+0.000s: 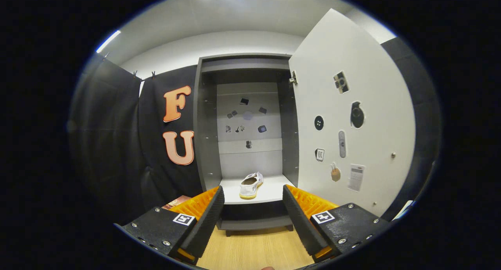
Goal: Open the shoe cabinet door, grab the shoes and put them into the shoe cabinet, then close the shoe cabinet door.
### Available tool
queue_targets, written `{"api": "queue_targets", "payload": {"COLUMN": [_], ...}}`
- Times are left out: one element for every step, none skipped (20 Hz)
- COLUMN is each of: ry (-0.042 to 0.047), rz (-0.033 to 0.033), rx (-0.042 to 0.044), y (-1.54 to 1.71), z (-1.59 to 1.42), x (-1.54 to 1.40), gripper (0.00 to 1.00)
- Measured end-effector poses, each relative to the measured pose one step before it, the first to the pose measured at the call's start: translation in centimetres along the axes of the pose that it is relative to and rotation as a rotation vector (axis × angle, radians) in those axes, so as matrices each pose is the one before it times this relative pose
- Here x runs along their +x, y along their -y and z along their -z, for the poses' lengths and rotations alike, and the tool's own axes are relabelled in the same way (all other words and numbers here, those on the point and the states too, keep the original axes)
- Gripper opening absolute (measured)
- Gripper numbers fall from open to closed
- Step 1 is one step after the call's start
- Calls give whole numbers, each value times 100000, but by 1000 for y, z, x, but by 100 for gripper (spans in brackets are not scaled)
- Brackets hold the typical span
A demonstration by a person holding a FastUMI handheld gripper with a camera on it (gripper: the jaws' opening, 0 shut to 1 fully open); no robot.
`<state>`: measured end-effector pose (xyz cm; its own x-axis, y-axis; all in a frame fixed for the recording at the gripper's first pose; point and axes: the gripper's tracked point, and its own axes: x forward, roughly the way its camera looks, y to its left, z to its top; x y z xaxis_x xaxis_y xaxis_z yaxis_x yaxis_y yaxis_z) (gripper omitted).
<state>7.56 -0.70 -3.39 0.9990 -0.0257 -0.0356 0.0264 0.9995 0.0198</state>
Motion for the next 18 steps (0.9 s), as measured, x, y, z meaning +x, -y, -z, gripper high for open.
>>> {"api": "queue_targets", "payload": {"ry": [779,-196,-586,-356,838,734,373,158,-113,412,-329,-290,-253,-198,-12,-196,-343,-162], "rz": [-837,-734,-1086,-1067,-1364,-883,-682,-570,-157,152,-50,122,-279,53,-7,54,-23,114], "rx": [-456,-475,-947,-936,-98,266,-171,-287,-214,82,509,533,700,304,-58,-404,-258,-71], "y": [-15,-34,-46,-165,-200,-69,-70,114,118,220,83,227,155,72,92,80,74,168], "z": [-211,-119,99,-6,-422,-312,-130,-20,64,-100,59,83,-66,17,10,43,88,-51], "x": [-1221,-951,-1025,-696,-584,-502,-305,-264,-222,-99,-115,-106,-135,-167,-71,-145,-139,-229], "gripper": [93,93,93,93,93,93,93,93,93,93,93,93,93,93,93,93,93,93]}}
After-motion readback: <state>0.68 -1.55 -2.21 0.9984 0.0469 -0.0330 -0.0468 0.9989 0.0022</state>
